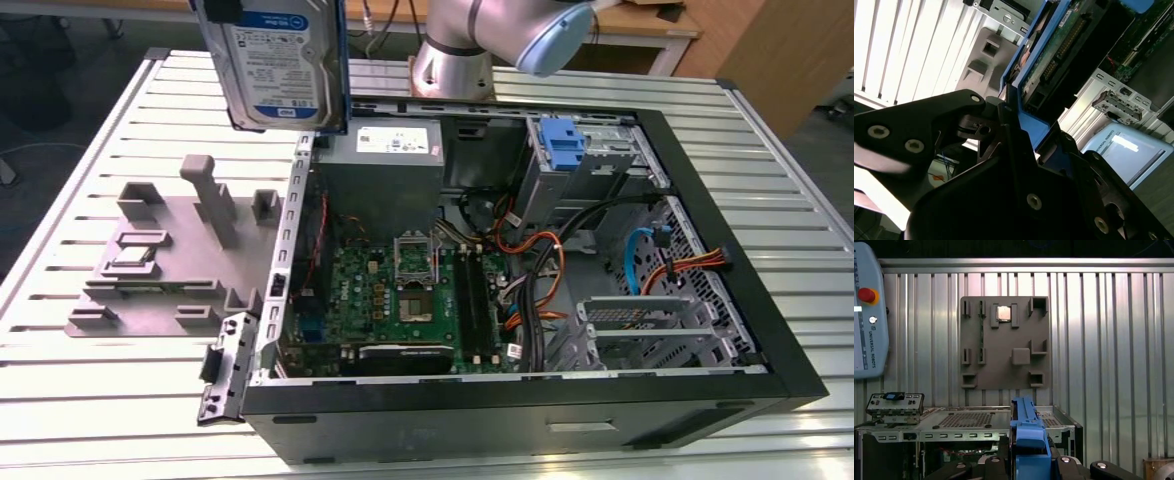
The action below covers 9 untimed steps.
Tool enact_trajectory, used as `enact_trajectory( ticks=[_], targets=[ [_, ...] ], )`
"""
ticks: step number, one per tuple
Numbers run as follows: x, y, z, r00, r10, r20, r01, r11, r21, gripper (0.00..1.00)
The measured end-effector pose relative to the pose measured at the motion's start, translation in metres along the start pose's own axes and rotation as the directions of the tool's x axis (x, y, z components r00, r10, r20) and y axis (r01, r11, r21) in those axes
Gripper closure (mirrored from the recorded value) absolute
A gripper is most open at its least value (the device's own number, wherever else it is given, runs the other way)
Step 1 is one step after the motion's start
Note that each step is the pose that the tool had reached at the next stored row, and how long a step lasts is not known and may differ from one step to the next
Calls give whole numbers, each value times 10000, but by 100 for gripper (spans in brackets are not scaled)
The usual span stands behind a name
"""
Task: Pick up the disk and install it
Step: 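Pick up the disk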
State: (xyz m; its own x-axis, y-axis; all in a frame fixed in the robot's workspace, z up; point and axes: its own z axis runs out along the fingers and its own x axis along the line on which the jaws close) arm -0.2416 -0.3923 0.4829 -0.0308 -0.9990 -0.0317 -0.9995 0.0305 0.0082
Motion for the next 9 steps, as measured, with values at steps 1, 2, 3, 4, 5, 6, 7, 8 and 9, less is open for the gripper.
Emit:
enact_trajectory(
  ticks=[1, 2, 3, 4, 5, 6, 7, 8, 9],
  targets=[
    [0, -10, 0, 10000, 0, 0, 0, 10000, -1, 64],
    [-1, -18, 0, 10000, 0, 0, 0, 10000, 0, 64],
    [-1, -27, 0, 10000, 0, 0, 0, 10000, 0, 64],
    [-1, -34, 0, 10000, 0, 0, 0, 10000, 0, 64],
    [-1, -40, 1, 10000, 0, 1, 0, 10000, 0, 64],
    [-1, -47, 1, 10000, 0, 0, 0, 10000, 0, 64],
    [-2, -53, 0, 10000, 0, 0, 0, 10000, 0, 64],
    [-2, -60, 1, 10000, 0, 0, 0, 10000, 0, 64],
    [-2, -65, 1, 10000, 0, 0, 0, 10000, 0, 64]
  ],
)
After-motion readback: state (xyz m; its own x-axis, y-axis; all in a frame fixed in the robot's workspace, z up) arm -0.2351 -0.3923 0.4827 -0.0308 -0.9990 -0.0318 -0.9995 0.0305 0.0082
